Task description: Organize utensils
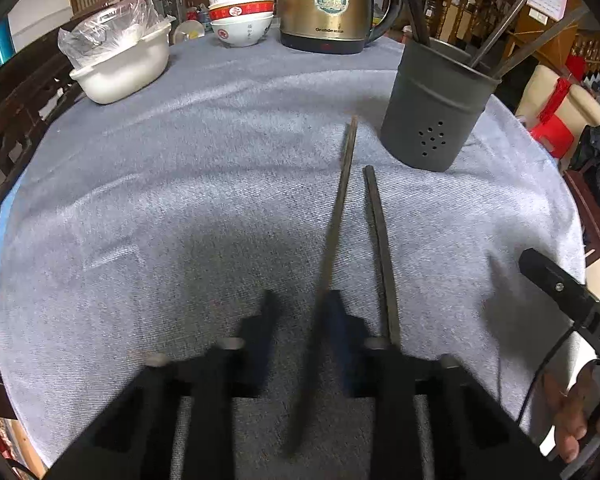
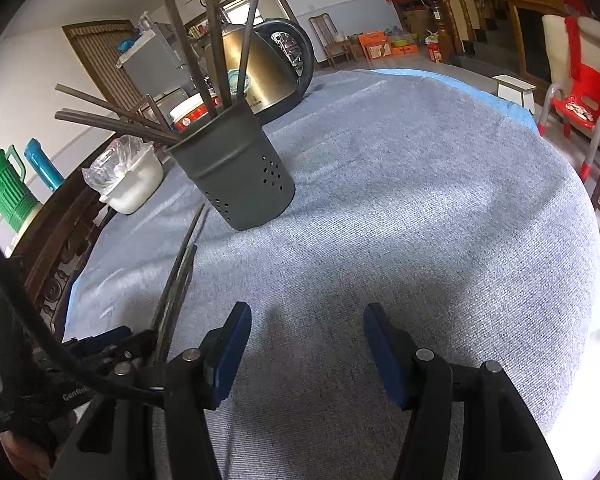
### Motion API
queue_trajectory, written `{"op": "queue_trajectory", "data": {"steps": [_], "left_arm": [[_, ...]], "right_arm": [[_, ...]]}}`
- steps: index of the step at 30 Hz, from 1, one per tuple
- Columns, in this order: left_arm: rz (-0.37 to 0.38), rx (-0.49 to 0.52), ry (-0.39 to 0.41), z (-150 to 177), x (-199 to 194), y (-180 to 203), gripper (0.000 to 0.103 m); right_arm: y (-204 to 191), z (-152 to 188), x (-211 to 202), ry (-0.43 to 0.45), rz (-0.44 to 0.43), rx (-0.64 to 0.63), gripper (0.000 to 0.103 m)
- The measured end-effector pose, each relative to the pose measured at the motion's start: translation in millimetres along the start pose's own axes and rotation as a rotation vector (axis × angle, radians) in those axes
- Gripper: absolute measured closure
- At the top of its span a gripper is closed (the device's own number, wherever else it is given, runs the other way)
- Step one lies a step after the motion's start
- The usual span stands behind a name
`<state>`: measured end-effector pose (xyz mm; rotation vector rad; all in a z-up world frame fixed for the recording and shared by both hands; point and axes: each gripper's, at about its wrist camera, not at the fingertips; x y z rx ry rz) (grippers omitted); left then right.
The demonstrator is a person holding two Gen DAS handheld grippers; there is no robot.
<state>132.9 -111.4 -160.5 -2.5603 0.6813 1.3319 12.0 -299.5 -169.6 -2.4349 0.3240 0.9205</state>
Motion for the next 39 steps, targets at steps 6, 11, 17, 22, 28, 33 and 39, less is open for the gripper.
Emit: {"op": "queue_trajectory", "data": {"steps": [6, 11, 17, 22, 28, 33, 39], "left_arm": [[0.053, -0.033, -0.026, 6, -6, -11, 0.097], [0.034, -0.067, -0.043, 14, -14, -20, 0.097], [-0.032, -0.114, -0.04, 27, -24, -40, 0.097], [-0.066, -0.13, -0.041, 33, -30, -46, 0.097], [-0.08, -0.119, -0.036, 32, -31, -42, 0.097], [-0.078, -0.113, -0.029, 33, -37, -42, 0.097], [-0.045, -0.141, -0.018, 32, -44, -52, 0.084]], "right_arm": [[-1, 0, 0, -0.002, 0.009, -0.015, 0.04], [-2, 0, 1, -0.003, 0.017, -0.023, 0.04], [-3, 0, 2, -0.004, 0.024, -0.031, 0.04], [-5, 0, 3, -0.006, 0.029, -0.038, 0.04], [-7, 0, 3, -0.011, 0.035, -0.05, 0.04], [-8, 0, 4, -0.017, 0.039, -0.06, 0.04], [-13, -13, 0, -0.015, 0.025, -0.058, 0.04]]}}
Point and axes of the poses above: each gripper's, at about its wrist camera, not at the fingertips, and x roughly the way its jaws point, y to its right, z to its underside, and after that the axes turned 7 degrees about y, right-handed
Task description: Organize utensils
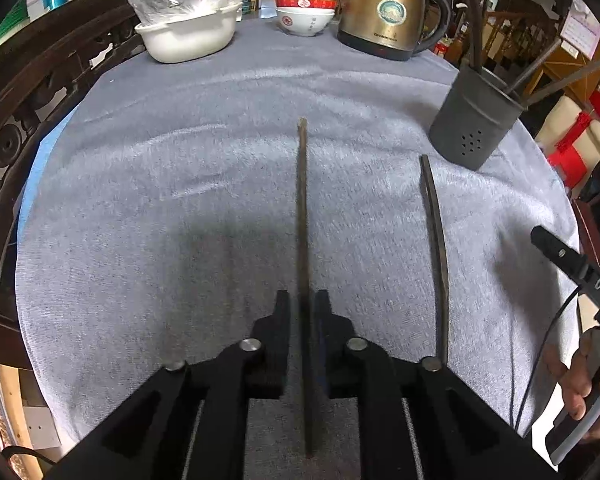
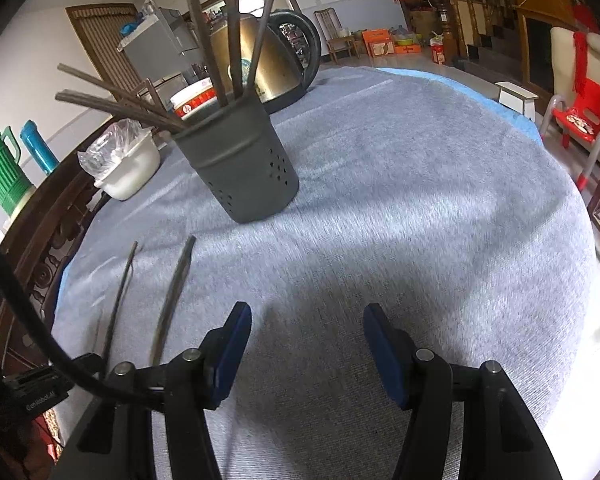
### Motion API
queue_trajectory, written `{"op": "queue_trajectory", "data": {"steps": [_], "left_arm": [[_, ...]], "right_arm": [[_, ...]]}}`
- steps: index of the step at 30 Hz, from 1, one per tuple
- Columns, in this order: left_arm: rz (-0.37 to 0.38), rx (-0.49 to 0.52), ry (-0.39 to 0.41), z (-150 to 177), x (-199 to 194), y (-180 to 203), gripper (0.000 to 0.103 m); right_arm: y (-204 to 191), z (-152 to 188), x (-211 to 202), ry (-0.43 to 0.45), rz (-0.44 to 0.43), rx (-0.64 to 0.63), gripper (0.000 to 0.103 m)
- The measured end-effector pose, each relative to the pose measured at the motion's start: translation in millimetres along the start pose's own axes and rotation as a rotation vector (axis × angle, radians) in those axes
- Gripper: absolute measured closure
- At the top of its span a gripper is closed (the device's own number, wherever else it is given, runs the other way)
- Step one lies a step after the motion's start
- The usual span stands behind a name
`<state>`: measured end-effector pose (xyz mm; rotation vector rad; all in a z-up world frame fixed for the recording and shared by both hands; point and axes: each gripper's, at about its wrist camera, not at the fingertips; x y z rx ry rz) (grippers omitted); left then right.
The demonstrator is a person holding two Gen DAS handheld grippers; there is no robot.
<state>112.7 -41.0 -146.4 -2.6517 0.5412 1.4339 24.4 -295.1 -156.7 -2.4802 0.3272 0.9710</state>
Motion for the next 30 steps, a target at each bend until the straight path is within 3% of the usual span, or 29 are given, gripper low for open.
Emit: {"op": "queue_trajectory", "data": {"steps": [2, 6, 9, 12, 14, 16, 22, 25, 30], "left_arm": [[0.003, -0.019, 0.007, -7, 3, -3, 0.077], [0.01, -0.05, 0.016, -11, 1, -16, 0.075], [-0.001, -0.065, 0.02, -12, 1, -23, 0.068], [-0.008, -0.066, 0.027, -15, 2, -28, 0.068], [0.001, -0.06, 0.027, -21, 4, -32, 0.068], [0.019, -0.055, 0.016, -28, 8, -34, 0.068], [0.109, -0.069, -0.04, -54, 24, -43, 0.068], [0.137, -0.057, -0.051, -66, 28, -40, 0.068], [0.163, -0.036, -0.076, -81, 39, -33, 0.068]], "right_arm": [[-9, -8, -2, 0.012, -0.025, -0.014, 0.04], [-39, -24, 12, -0.037, -0.097, -0.038, 0.04], [-60, -28, 30, -0.113, -0.106, -0.07, 0.042], [-85, -26, 48, -0.148, -0.082, -0.119, 0.043], [-96, -24, 59, -0.175, -0.052, -0.144, 0.056], [-103, -24, 73, -0.219, -0.029, -0.139, 0.061], [-107, -25, 99, -0.287, 0.044, -0.121, 0.063], [-111, -27, 102, -0.28, 0.069, -0.133, 0.065], [-110, -26, 103, -0.268, 0.09, -0.176, 0.09]]}}
Point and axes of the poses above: each gripper's, at about its wrist camera, not at the fingertips, and x roughly the way its jaws point, y to its right, z to its underside, and after that the axes turned 7 degrees about y, right-handed
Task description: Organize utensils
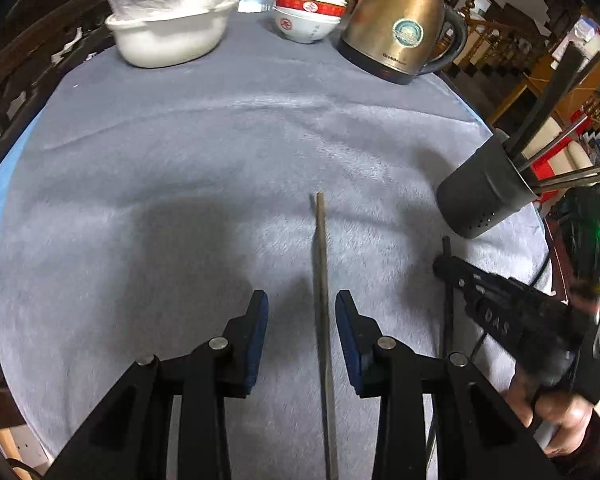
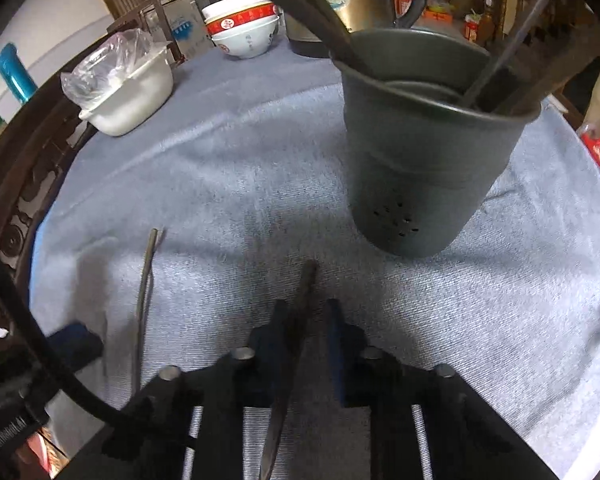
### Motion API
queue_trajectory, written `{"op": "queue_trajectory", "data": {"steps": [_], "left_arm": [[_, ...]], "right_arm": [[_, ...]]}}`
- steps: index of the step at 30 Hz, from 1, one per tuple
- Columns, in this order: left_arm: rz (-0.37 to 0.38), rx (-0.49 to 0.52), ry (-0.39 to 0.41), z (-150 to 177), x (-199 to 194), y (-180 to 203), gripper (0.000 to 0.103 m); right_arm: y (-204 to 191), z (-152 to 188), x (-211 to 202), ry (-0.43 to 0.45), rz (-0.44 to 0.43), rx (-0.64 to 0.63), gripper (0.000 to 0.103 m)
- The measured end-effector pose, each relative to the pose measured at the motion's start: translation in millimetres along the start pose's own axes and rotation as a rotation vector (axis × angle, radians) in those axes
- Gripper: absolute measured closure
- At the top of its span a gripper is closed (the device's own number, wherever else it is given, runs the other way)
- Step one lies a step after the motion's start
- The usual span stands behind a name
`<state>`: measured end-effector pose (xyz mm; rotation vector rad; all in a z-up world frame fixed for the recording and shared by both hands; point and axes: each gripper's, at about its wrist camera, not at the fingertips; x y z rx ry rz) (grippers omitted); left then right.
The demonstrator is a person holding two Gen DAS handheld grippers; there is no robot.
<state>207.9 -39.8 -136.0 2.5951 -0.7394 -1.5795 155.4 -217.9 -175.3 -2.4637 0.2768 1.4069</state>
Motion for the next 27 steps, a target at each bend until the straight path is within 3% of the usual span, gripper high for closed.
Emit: {"op": "queue_trajectory", "data": {"steps": [8, 13, 18, 27], "left_arm": [[0.019, 0.021, -0.083, -22, 38, 16, 0.068], [0.013, 0.011, -0.089, -32, 51, 18, 0.071], [-0.003, -0.005, -0.086, -34, 52, 15, 0.098], [-0.018, -0.011, -0.069, -25, 46, 12, 0.098]], "right_arm": [[15, 6, -8, 0.016, -0.046, 0.0, 0.094], [24, 11, -13, -0.007, -0.07, -0.003, 0.095], [24, 13, -14, -0.018, -0.075, -0.017, 0.095], [17, 3, -5, -0.06, -0.062, -0.029, 0.093]]}}
Point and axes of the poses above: each gripper's, at about its wrist camera, not at the fingertips, and x roughly the way its jaws point, y to its right, z to its underside, and after that the axes turned 7 degrees about y, right-handed
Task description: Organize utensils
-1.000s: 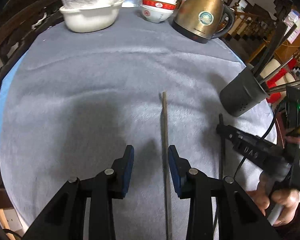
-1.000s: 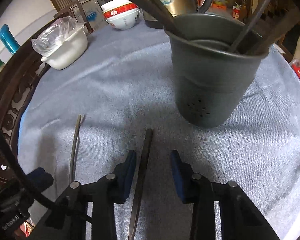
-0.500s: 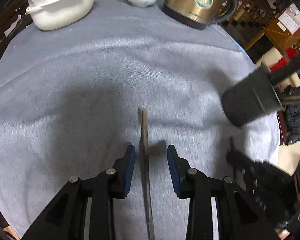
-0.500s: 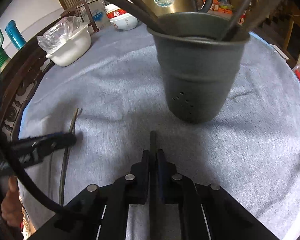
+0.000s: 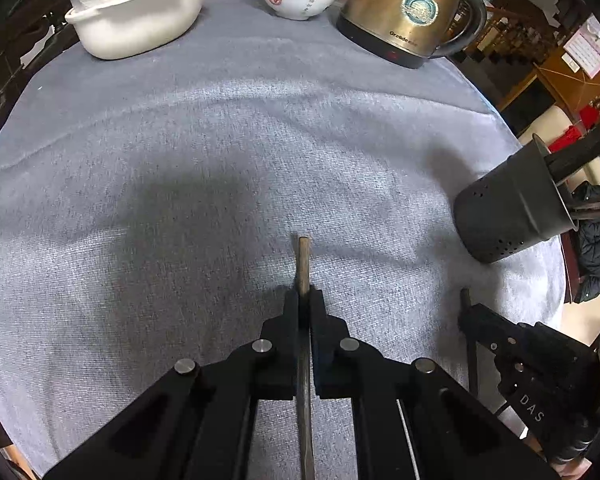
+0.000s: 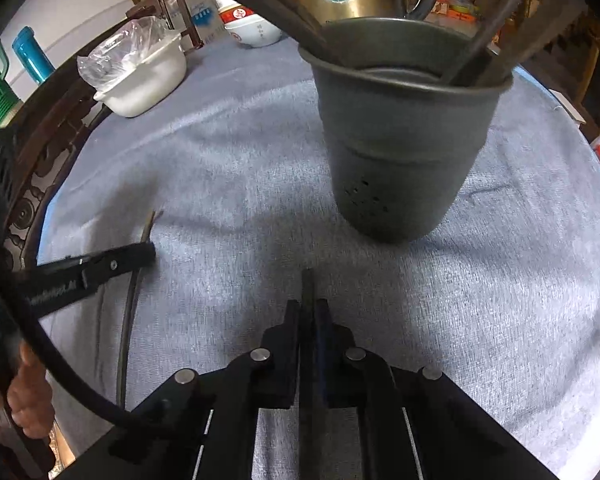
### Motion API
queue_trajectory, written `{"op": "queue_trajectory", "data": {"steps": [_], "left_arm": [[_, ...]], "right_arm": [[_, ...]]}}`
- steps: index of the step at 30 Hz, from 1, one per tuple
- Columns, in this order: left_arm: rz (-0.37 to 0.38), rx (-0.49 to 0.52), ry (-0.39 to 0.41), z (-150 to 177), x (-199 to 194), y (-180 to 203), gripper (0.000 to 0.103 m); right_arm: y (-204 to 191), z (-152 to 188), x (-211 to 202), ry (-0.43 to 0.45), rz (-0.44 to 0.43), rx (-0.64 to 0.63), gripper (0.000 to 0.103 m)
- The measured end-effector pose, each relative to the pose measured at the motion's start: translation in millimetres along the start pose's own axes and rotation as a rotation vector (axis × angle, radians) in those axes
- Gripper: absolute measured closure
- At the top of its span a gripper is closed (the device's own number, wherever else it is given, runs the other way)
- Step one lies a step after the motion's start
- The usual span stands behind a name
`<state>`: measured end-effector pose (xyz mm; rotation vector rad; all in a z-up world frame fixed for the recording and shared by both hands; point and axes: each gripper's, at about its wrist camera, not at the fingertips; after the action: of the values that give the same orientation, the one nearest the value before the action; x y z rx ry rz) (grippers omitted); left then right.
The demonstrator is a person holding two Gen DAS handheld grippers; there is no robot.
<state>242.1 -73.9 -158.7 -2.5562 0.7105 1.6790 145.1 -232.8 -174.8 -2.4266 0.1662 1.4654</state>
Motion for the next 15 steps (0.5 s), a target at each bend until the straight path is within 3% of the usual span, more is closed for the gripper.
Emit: {"op": "queue_trajectory", "data": {"steps": [7, 15], "left_arm": [[-0.024, 0.041, -0.014, -7, 4, 10, 0.091], [-0.116, 0.086, 0.08, 3, -9, 23, 0.098]], "right_arm": [[1, 1, 1, 0.015, -0.002, -0.011, 0.096], [2, 5, -26, 0.098, -0.064, 0.001, 0.096]]}}
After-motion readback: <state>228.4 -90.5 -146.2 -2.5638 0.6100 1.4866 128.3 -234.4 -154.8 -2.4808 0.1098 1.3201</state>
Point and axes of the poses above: each gripper's, at about its wrist camera, not at the fingertips, and x roughly the way its jaws point, y to its right, z to its underside, and after that the axes turned 7 degrees about y, right-handed
